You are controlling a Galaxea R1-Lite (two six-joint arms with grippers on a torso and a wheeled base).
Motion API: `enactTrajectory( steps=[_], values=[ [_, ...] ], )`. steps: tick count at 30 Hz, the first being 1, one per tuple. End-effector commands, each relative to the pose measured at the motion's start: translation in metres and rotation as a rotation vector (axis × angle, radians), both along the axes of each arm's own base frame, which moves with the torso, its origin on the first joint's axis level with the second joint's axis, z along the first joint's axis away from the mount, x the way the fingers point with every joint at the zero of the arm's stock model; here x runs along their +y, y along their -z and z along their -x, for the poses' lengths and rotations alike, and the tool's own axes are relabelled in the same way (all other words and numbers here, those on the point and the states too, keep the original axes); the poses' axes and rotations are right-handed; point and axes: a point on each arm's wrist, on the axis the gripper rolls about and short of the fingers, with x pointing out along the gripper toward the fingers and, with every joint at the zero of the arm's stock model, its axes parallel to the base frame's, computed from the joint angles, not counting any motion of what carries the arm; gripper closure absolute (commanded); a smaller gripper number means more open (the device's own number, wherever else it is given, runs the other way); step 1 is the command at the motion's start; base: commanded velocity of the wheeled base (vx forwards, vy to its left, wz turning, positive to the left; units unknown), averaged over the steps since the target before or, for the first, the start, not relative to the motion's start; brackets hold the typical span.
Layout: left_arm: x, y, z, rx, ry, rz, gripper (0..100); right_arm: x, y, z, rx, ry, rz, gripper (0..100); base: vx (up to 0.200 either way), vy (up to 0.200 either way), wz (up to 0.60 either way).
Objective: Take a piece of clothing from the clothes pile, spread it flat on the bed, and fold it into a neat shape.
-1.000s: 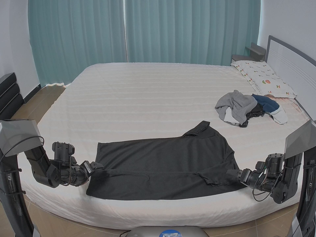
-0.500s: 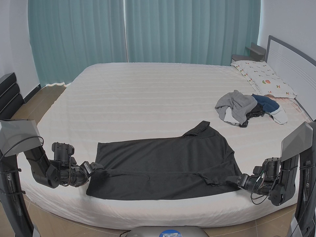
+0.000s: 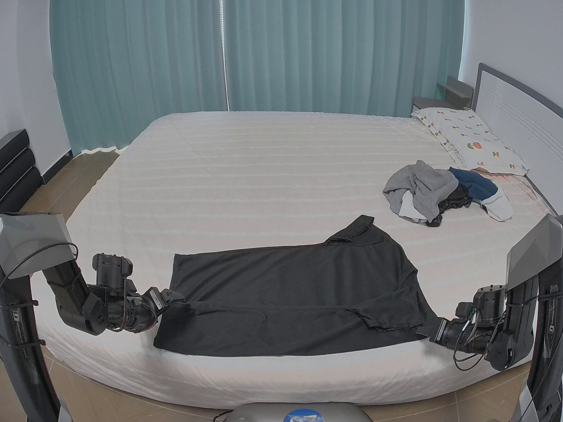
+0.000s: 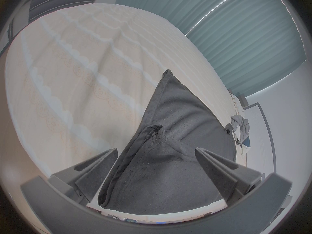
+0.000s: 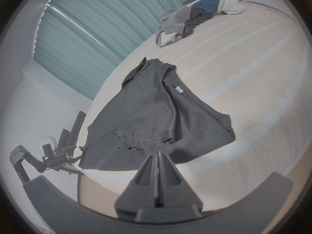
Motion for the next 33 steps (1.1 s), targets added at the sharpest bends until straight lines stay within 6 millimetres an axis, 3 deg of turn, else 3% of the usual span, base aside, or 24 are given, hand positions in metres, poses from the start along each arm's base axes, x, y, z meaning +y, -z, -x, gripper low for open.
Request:
enactTrajectory(
  steps=[1, 2, 6, 14, 18, 28, 33],
  values=[
    [-0.001, 0.002, -0.002, 0.0, 0.0, -0.007, 0, 0.0, -0.001, 0.0, -0.012, -0.005, 0.004, 100, 0.0, 0.0, 0.0],
    [-0.001, 0.002, -0.002, 0.0, -0.001, -0.006, 0, 0.0, -0.001, 0.0, -0.011, -0.006, 0.004, 0, 0.0, 0.0, 0.0],
    [0.0, 0.0, -0.002, -0.007, -0.003, -0.007, 0, 0.0, -0.008, 0.0, -0.035, 0.001, -0.004, 0, 0.0, 0.0, 0.0],
    [0.001, -0.01, -0.004, -0.057, -0.044, 0.022, 0, -0.019, -0.047, 0.0, -0.149, 0.123, -0.071, 0, 0.0, 0.0, 0.0],
    [0.001, -0.014, -0.005, -0.07, -0.051, 0.03, 0, -0.029, -0.047, -0.004, -0.155, 0.167, -0.086, 0, 0.0, 0.0, 0.0],
    [0.001, -0.019, -0.006, -0.116, -0.089, 0.056, 0, -0.027, -0.04, -0.017, -0.096, 0.264, -0.254, 0, 0.0, 0.0, 0.0],
    [0.001, -0.017, -0.005, -0.108, -0.088, 0.056, 0, -0.027, -0.039, -0.023, -0.089, 0.287, -0.293, 0, 0.2, 0.0, 0.0]
  ],
)
